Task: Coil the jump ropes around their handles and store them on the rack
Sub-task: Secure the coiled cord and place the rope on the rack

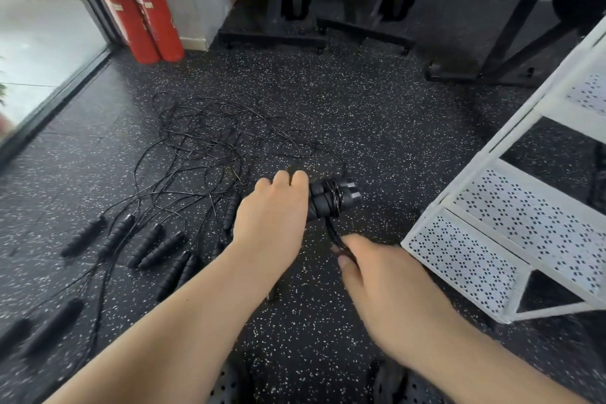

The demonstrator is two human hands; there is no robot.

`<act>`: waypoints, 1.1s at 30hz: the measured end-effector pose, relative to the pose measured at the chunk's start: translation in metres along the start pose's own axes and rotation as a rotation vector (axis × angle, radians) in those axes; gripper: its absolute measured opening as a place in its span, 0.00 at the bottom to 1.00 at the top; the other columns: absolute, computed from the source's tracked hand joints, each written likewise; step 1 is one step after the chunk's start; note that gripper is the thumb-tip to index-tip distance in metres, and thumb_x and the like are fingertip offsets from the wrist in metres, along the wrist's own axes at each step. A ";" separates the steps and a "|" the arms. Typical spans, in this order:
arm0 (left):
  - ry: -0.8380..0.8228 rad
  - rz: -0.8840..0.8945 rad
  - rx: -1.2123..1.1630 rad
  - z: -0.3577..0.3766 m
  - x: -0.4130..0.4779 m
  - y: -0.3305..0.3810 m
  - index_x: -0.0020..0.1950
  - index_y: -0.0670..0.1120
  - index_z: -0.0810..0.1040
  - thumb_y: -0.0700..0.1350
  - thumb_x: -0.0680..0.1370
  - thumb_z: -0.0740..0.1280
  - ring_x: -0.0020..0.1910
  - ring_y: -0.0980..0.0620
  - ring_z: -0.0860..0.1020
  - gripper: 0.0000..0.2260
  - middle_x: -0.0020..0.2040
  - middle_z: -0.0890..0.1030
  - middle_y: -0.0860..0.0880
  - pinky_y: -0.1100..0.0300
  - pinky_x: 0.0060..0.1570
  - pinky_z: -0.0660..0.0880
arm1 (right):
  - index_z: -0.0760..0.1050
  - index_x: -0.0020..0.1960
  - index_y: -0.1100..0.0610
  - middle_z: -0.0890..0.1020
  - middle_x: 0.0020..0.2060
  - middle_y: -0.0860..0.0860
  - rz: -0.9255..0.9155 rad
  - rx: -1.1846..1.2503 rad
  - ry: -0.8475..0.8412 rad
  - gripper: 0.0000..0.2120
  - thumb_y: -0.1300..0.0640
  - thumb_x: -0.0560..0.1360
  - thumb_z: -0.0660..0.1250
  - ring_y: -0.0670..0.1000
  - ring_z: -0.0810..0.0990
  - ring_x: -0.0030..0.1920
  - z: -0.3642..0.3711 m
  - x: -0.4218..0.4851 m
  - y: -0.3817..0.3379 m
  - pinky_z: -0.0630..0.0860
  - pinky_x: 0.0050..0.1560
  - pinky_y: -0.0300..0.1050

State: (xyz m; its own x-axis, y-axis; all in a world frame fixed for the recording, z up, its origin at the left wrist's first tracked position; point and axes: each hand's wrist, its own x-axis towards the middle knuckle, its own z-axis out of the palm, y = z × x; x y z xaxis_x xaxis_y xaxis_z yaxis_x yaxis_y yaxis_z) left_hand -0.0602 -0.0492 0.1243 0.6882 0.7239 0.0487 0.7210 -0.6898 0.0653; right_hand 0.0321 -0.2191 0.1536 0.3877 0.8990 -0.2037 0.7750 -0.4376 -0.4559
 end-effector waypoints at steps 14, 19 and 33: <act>-0.067 0.427 -0.043 -0.002 -0.018 0.031 0.65 0.50 0.67 0.38 0.77 0.70 0.57 0.47 0.71 0.20 0.61 0.69 0.51 0.53 0.40 0.76 | 0.87 0.48 0.39 0.88 0.44 0.39 -0.128 0.230 0.009 0.05 0.43 0.73 0.80 0.42 0.85 0.47 -0.081 0.043 0.059 0.82 0.57 0.48; 0.043 0.532 -0.083 -0.010 -0.018 0.031 0.68 0.52 0.70 0.40 0.72 0.77 0.58 0.49 0.69 0.28 0.60 0.67 0.52 0.58 0.35 0.71 | 0.89 0.47 0.49 0.89 0.44 0.50 -0.097 0.563 -0.110 0.07 0.49 0.70 0.80 0.50 0.87 0.47 -0.081 0.047 0.072 0.82 0.52 0.41; 0.201 0.532 -0.644 -0.025 -0.018 0.020 0.68 0.47 0.77 0.33 0.70 0.75 0.59 0.49 0.77 0.28 0.60 0.80 0.53 0.51 0.58 0.76 | 0.84 0.42 0.52 0.83 0.42 0.52 0.084 1.186 -0.094 0.07 0.54 0.79 0.72 0.51 0.78 0.41 -0.050 0.052 0.077 0.75 0.48 0.53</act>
State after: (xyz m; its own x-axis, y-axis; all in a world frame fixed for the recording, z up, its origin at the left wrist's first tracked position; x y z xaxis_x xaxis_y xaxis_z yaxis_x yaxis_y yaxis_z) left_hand -0.0604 -0.0756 0.1499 0.8502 0.3357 0.4055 0.0778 -0.8419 0.5339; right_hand 0.1376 -0.2069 0.1513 0.3384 0.8880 -0.3113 -0.2149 -0.2492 -0.9443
